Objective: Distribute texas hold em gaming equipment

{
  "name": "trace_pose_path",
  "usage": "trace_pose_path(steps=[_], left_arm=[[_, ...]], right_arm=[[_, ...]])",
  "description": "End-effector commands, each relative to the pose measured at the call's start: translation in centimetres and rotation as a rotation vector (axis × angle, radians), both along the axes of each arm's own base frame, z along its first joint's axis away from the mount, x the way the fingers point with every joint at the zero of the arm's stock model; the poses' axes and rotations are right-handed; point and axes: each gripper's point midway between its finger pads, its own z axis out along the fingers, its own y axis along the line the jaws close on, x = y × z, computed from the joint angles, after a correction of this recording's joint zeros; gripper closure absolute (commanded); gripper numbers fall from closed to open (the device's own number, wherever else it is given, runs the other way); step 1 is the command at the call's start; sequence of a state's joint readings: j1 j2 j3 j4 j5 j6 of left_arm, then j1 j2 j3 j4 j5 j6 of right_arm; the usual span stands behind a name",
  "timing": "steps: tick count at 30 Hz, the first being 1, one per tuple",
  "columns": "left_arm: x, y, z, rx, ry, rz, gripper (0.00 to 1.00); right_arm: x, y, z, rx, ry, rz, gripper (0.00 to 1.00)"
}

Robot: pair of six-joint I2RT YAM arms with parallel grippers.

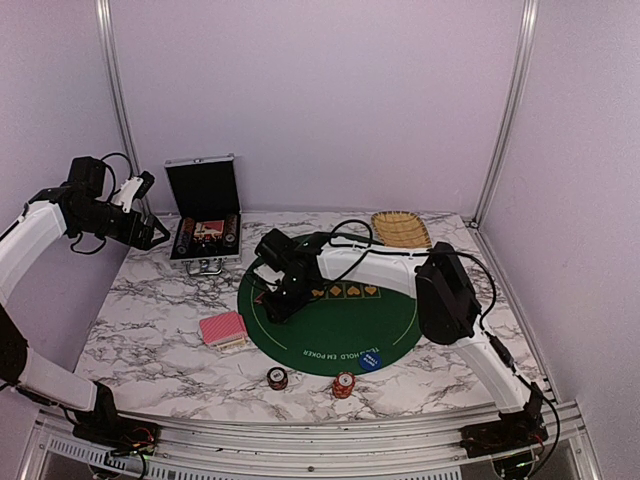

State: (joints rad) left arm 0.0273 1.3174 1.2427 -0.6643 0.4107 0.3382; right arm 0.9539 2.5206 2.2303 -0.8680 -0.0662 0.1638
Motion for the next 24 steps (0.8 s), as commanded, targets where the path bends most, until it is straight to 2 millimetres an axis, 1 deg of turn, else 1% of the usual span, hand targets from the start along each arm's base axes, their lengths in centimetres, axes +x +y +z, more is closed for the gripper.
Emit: trace_pose_path(steps=[1, 2, 4, 7, 10, 13, 17, 18, 20, 23, 24], left_arm=[[-0.6, -0.2, 0.9, -0.008, -0.010, -0.013, 0.01], [-0.6, -0.2, 0.9, -0.010, -0.010, -0.013, 0.01], [-0.7, -0.1, 0.9, -0.007, -0.011, -0.012, 0.01], [-0.7, -0.2, 0.9, -0.006, -0.011, -0.013, 0.01], [-0.8, -0.4, 1.1, -0.015, -0.013, -0.023, 0.01], [-0.8, -0.4, 1.1, -0.018, -0.012, -0.024, 0.01], [-0.8, -0.4, 1.1, -0.013, -0.011, -0.022, 0.01], [-0.8, -0.3, 1.1, -0.010, -0.011, -0.020, 0.01], [-0.8, -0.2, 1.2, -0.007, -0.013, -0.017, 0.01], [-0.8, -0.3, 1.1, -0.007, -0.010, -0.022, 0.01], [-0.9, -0.3, 1.0, -0.006, -0.008, -0.025, 0.01]], right_arm=[[0.7, 0.1, -0.2, 0.010, 0.001, -0.011, 0.55], [0.8, 0.1, 0.1, 0.011, -0.004, -0.008, 0.51], [0.9, -0.1, 0.7, 0.005, -0.020, -0.008, 0.48], [1.0, -0.2, 1.7, 0.010, -0.036, -0.004, 0.45], [1.1, -0.1, 3.3, 0.024, -0.050, 0.000, 0.45], [1.3, -0.2, 5.6, 0.041, -0.079, 0.000, 0.45], [1.1, -0.9, 8.8, 0.061, -0.109, -0.002, 0.45], [0.8, -1.2, 9.5, 0.067, -0.110, 0.001, 0.45], [-0.3, -2.1, 10.1, 0.058, -0.103, 0.010, 0.45], [-2.7, -4.2, 10.5, 0.028, -0.090, 0.023, 0.43], [-3.6, -5.0, 10.3, 0.013, -0.079, 0.027, 0.42]])
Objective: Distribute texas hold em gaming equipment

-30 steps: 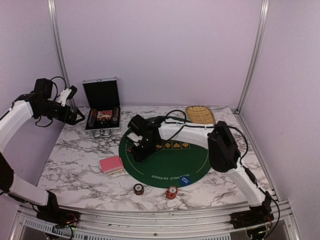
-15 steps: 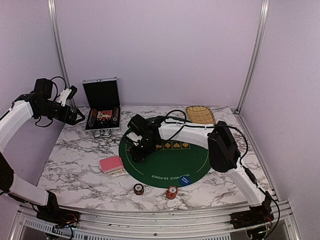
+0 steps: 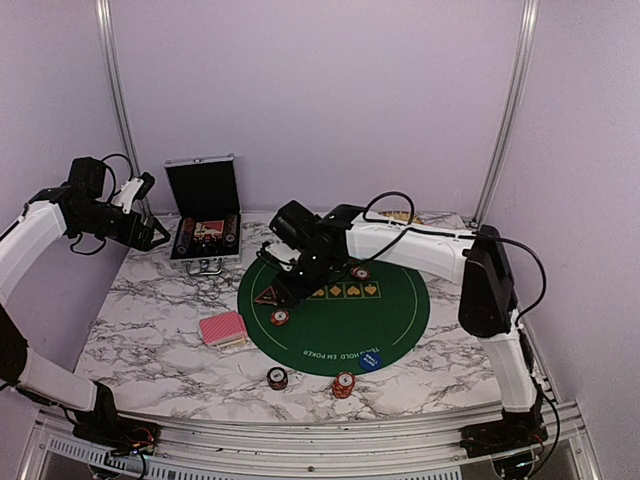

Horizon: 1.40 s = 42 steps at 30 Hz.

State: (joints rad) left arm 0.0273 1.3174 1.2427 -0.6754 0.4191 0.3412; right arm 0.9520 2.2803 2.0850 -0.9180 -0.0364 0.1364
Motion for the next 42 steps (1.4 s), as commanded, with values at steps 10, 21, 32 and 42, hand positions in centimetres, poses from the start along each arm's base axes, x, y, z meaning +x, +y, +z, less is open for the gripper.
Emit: trace_pose_path(steps=[10, 21, 32, 42], left_arm=[[-1.3, -0.8, 0.6, -0.016, 0.008, -0.062, 0.01], [-1.9, -1.0, -0.8, 0.000, 0.035, -0.090, 0.01], [-2.8, -2.1, -2.6, 0.038, 0.077, -0.141, 0.01], [-2.8, -2.7, -2.5, 0.059, 0.073, -0.155, 0.01]], right_arm=[[-12.7, -8.5, 1.4, -0.093, 0.118, 0.024, 0.23], [-16.7, -8.9, -1.2, -0.067, 0.214, 0.018, 0.14], [-17.0, -9.3, -2.7, -0.096, 0.211, 0.001, 0.09], [-17.5, -10.1, -4.3, -0.119, 0.225, -0.001, 0.16]])
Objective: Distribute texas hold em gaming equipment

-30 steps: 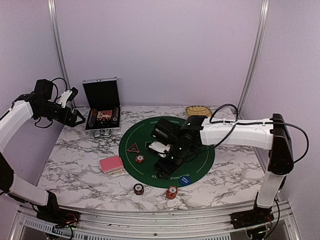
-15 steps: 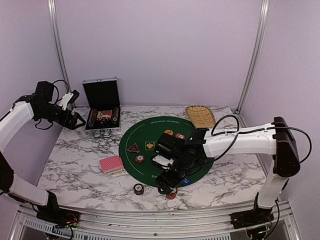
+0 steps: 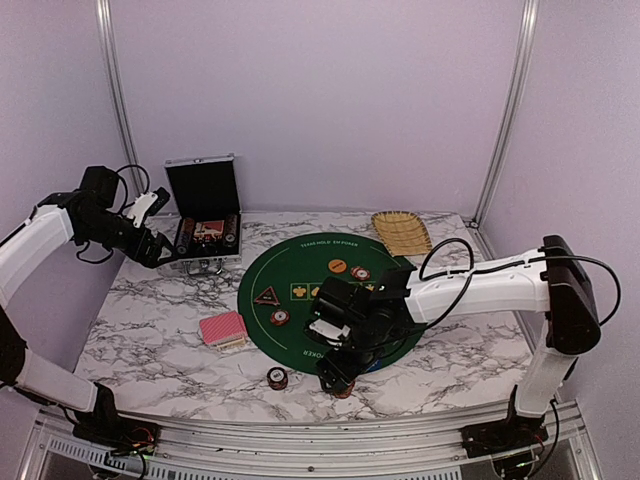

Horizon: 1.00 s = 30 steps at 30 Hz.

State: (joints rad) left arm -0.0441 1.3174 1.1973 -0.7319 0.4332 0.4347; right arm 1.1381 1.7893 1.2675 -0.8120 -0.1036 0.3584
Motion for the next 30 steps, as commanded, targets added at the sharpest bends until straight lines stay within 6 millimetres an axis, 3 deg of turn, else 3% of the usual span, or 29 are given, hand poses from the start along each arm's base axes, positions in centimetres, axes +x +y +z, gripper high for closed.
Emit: trace_pose_path(steps=[1, 30], left_arm=[[-0.5, -0.1, 0.1, 0.019, 0.009, -0.009, 0.01], [-0.4, -0.3, 0.0, 0.058, 0.004, -0.017, 0.01]], right_arm=[[-0.2, 0.2, -0.3, 0.014, -0.010, 0.001, 0.17], [-0.2, 0.0, -2.0, -0.015, -0.005, 0.009, 0.32]])
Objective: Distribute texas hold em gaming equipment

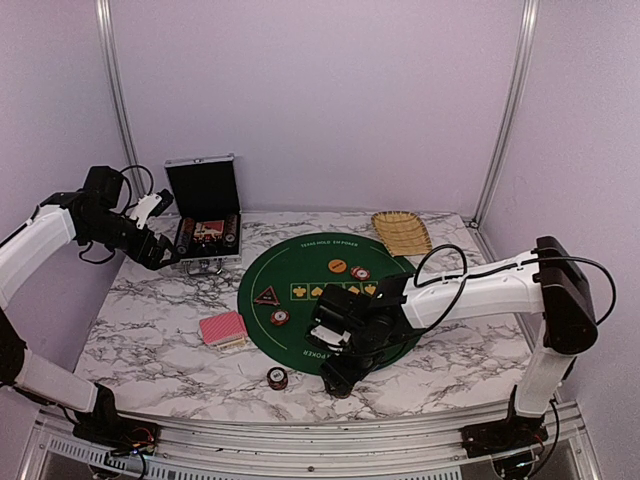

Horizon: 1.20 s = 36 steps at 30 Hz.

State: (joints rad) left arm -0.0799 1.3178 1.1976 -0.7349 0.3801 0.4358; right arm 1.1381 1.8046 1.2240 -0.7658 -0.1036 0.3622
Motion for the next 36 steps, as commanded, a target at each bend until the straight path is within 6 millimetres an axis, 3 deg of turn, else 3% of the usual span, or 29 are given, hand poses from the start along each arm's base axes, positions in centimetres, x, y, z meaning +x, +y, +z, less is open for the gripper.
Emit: trace_pose_path(steps=[1, 14, 36], left_arm=[[-0.3, 0.1, 0.3, 0.016, 0.004, -0.011, 0.01], [-0.2, 0.3, 0.4, 0.033, -0.004, -0.009, 0.01], [-0.4, 0.3, 0.3, 0.032, -0.004, -0.012, 0.01]], right_arm=[[0.0, 0.3, -0.4, -0.003, -0.011, 0.012, 0.33], [-0.2, 0.1, -1.0, -0.013, -0.002, 0.022, 0.47], [0.3, 0.9, 1.6, 0.024, -0.028, 0.020, 0.62]])
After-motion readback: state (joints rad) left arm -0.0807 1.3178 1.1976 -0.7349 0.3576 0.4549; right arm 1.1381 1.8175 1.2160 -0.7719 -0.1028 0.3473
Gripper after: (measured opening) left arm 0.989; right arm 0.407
